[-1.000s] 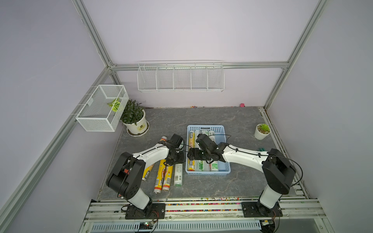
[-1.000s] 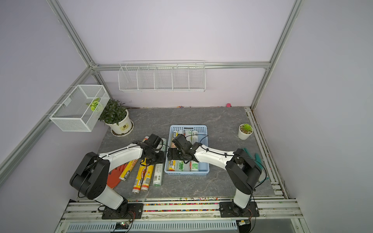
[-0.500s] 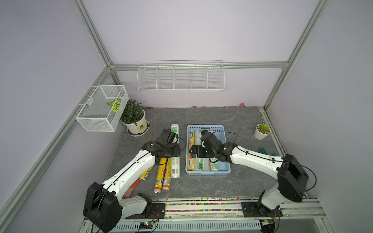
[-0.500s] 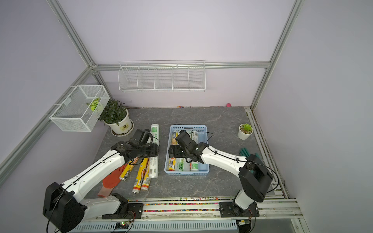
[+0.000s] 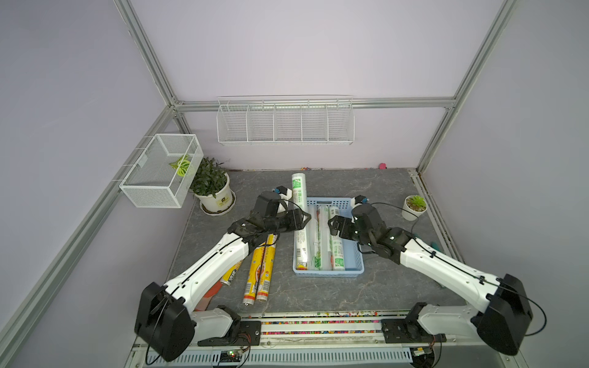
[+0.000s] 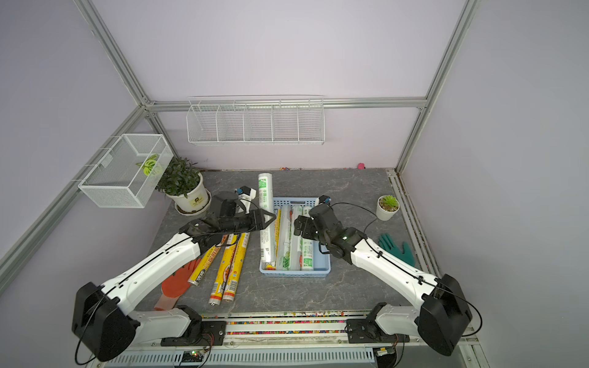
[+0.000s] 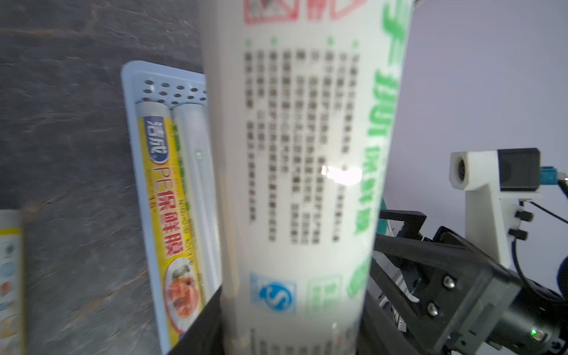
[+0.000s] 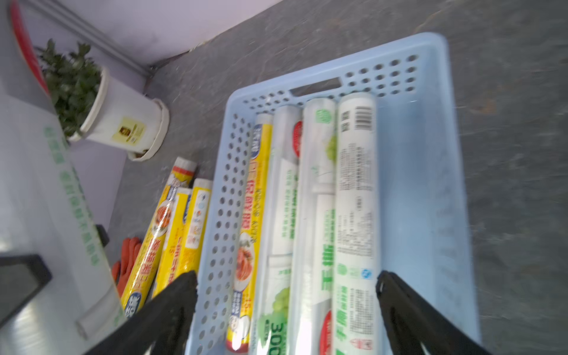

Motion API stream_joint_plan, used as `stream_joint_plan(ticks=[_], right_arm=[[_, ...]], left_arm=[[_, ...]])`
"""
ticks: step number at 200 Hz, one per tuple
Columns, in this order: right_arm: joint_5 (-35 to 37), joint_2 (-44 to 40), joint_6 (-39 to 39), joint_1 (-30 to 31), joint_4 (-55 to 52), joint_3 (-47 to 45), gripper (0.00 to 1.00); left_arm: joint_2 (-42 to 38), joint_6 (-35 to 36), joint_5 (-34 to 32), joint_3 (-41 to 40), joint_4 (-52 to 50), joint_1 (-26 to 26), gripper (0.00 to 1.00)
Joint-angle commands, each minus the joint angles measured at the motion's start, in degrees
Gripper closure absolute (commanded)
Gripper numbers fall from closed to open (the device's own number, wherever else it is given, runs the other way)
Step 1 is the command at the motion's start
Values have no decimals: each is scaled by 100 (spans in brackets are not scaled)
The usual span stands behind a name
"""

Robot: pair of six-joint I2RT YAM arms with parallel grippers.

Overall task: Put the plastic wrap into the basket
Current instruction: Pick up the plastic wrap from the center of the board, then place the plastic wrap in the basket.

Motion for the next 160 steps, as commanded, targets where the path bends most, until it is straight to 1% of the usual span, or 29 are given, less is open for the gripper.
stream_joint_plan(ticks=[1,34,65,103,131,160], right_arm=[[-331,-278,48,-519,-427,-325,3],[-835,-639,21,-1322,-647,-705,3],[-1124,-950,86,-1765,-601,-1082,3],[-1258,-972,98,-1805,-627,-1242,3],[-1436,-890,162,-1800,-630,-1303,3],[-1377,-835,215,-1800,-702,-1345,3]], left_arm=[[497,-417,371,538,756,-213,87],[1343,-734,379,1023,793,-593,87],[2064,-955,556,1470,666,-905,87],[2671,-1105,505,1858,435,-1235,87],[3083,-1271,594,2111,219,-1286,87],[3463,-1284,615,2464,-93,-1372,86]])
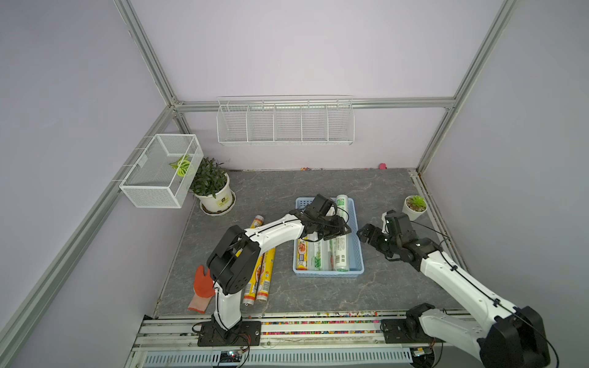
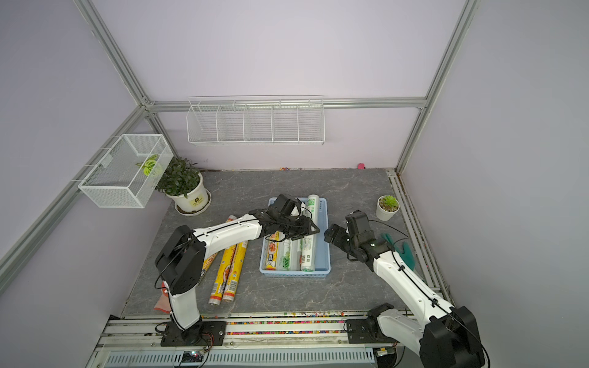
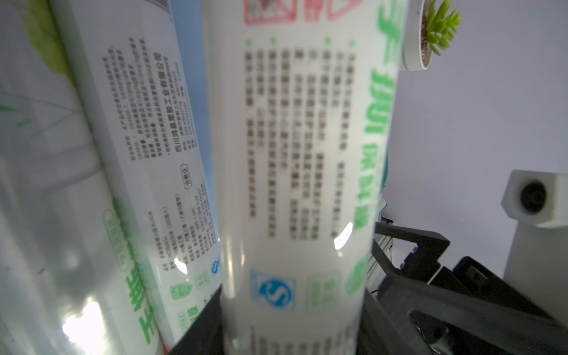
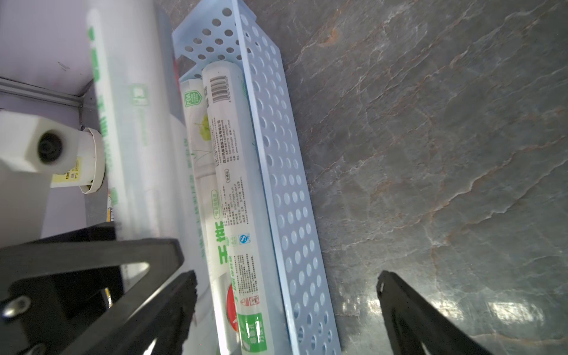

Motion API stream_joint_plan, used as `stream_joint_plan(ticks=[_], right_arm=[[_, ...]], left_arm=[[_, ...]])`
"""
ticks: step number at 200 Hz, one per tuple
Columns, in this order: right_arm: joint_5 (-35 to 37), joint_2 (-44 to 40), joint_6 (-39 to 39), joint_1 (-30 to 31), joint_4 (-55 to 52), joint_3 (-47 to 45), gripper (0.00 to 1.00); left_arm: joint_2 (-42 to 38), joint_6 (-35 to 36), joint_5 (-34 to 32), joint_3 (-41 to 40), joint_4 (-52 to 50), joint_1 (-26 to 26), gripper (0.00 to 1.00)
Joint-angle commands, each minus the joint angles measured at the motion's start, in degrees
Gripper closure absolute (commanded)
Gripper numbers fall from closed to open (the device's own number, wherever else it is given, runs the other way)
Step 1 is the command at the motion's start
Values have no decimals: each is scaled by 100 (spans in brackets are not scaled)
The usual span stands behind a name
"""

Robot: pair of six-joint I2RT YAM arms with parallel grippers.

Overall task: Put the plastic wrap into the basket
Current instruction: Place the plastic wrap in the basket.

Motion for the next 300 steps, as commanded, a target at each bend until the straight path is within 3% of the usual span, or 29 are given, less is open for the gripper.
stream_joint_plan(ticks=[1,66,96,187,214,300], right_arm=[[-57,70,110,-26,-142,-100,3],[-122,245,42,-26,-269,1,3],[153,184,7,-26,-485,63,3],[176,141,4,-26,-440,-32,3],[122,124,11,-28,-420,-52,3],[51,112,66,-26,-352,-77,3]], left_arm=[[183,-39,97,488,-91,-62,86],[560,-179,-467,976,-675,-150,85],[809,-246,-368,1346,-888,-146,84],[1131,-207,-699,1678,-1151,-334,70],[1139,-214,-819,1663,-1166,-336,60],[1154,-229,-787,1637,-1183,-341,50]])
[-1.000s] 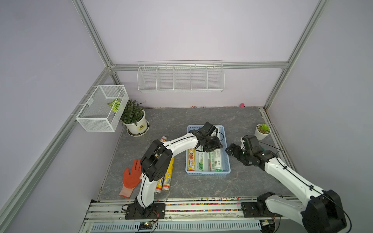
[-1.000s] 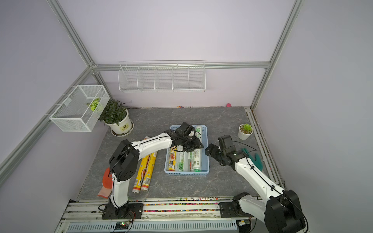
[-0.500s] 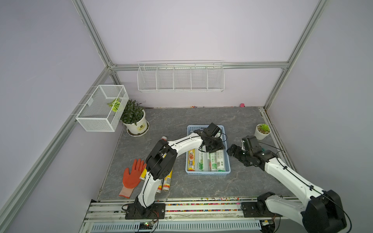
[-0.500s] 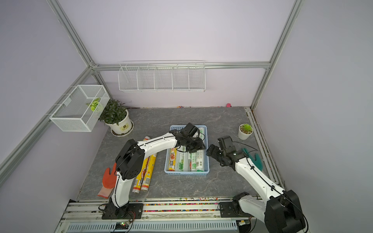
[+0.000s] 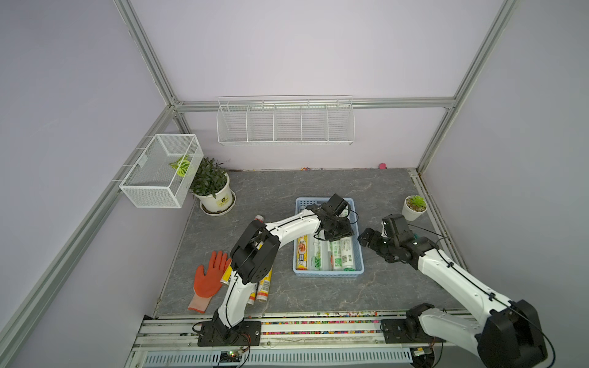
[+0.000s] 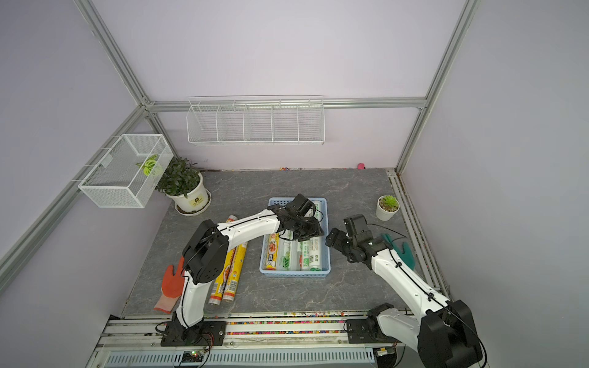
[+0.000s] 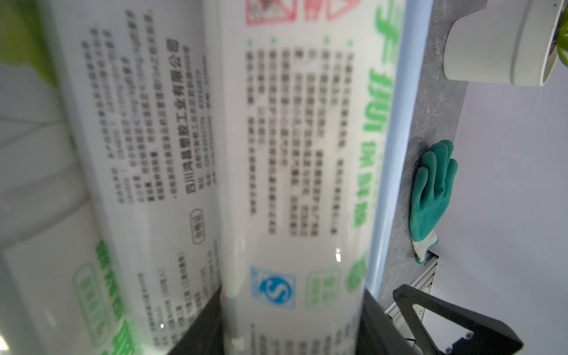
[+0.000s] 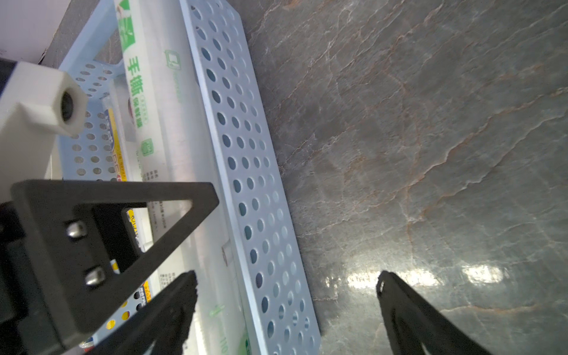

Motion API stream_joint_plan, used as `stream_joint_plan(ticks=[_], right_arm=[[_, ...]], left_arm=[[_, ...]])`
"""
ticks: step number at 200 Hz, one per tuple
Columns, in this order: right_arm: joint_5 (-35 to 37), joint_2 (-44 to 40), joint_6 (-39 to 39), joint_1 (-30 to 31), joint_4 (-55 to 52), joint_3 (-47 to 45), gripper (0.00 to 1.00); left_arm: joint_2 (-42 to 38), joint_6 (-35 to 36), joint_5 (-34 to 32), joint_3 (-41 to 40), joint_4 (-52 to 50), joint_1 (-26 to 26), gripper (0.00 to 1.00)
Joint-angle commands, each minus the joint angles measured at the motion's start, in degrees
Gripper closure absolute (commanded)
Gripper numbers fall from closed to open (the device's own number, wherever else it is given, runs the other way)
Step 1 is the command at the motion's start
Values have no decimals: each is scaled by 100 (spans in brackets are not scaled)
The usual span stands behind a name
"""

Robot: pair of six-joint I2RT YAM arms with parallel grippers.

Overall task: Put the plastic wrap into the basket
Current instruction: Place the plastic wrap in the basket.

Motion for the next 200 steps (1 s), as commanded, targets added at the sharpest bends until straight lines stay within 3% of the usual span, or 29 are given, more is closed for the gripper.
stream_joint_plan(ticks=[1,96,146,169,200], right_arm=[[-47,-84,22,-26,10,-68,3],[-361,-194,22,-26,188,-174,3],[-449,-134,-48,-26,111,-95,4],[-733,-183,-131,-22,163,9,5],[-1349,-342,-389,21,630,141,5]], left_arm=[[57,19,1,226,86,-26,50],[151,94,23,279,-9,-24,40],[-50,223,-109,308,-148,-15,46],[-499,555,-519,205,-227,-15,45],[-1506,889,-1668,-363,-281,33,44]])
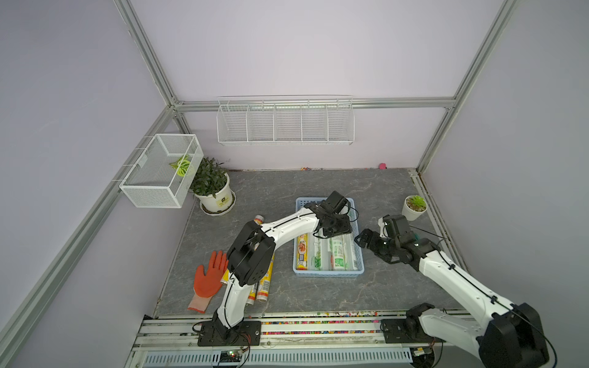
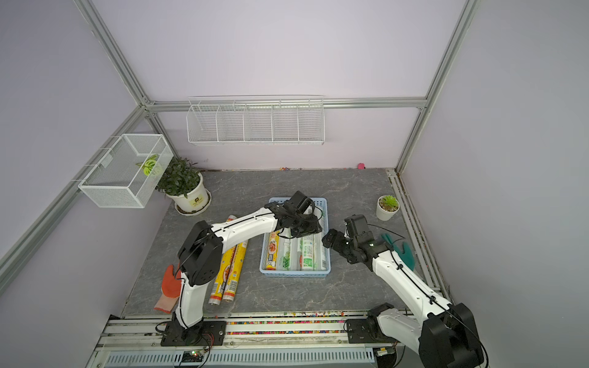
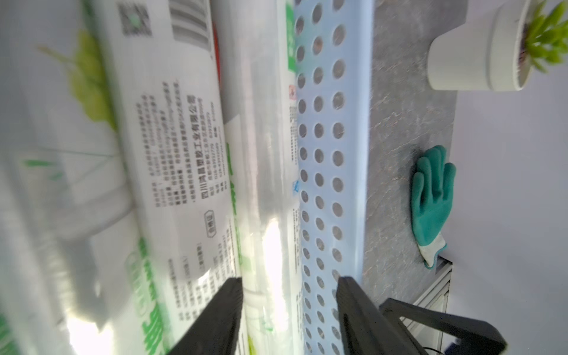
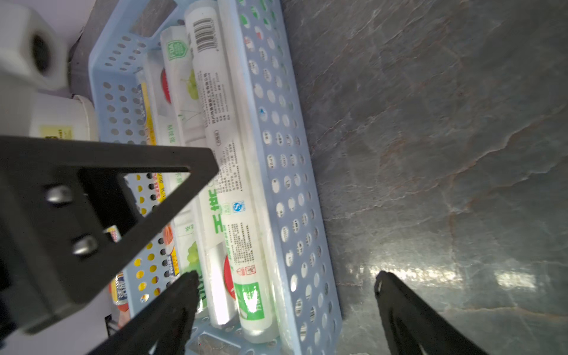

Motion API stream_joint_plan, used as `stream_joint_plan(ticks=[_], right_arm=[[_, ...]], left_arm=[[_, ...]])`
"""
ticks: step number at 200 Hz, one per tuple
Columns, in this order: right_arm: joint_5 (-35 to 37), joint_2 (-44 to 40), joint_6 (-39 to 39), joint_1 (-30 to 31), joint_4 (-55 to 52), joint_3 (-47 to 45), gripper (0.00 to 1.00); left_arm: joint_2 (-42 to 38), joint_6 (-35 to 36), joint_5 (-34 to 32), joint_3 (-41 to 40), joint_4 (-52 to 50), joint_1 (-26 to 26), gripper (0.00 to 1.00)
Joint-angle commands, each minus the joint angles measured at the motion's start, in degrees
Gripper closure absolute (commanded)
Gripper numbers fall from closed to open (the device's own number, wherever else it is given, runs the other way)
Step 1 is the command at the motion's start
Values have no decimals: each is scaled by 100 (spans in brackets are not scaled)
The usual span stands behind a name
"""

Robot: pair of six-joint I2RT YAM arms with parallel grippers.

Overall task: Put the plastic wrap into the basket
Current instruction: Place the plastic wrap in the basket, then pick up the plastic wrap from the center of the board.

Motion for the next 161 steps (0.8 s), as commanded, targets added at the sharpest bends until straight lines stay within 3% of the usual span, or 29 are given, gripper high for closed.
stream_joint_plan(ticks=[1,33,98,127,161], right_arm=[[-572,-194,-283,29,471,206,6],[-334,96,-716,724,481,778,6],[605,2309,-1373,2694,171,2571,6],[809,3121,-1349,3188,195,3163,6],[853,3727,-1240,3436,176,3615,6]], left_arm=[[-1021,379,-1077,-323,-112,44,43],[-2275,708,-1376,-1665,266,467,41],[-4740,757,-1558,-4594,426,1676,39],[-5227,780,-1476,-5190,42,2118,34],[-5178,904,-1323,-5424,-205,2433,33]])
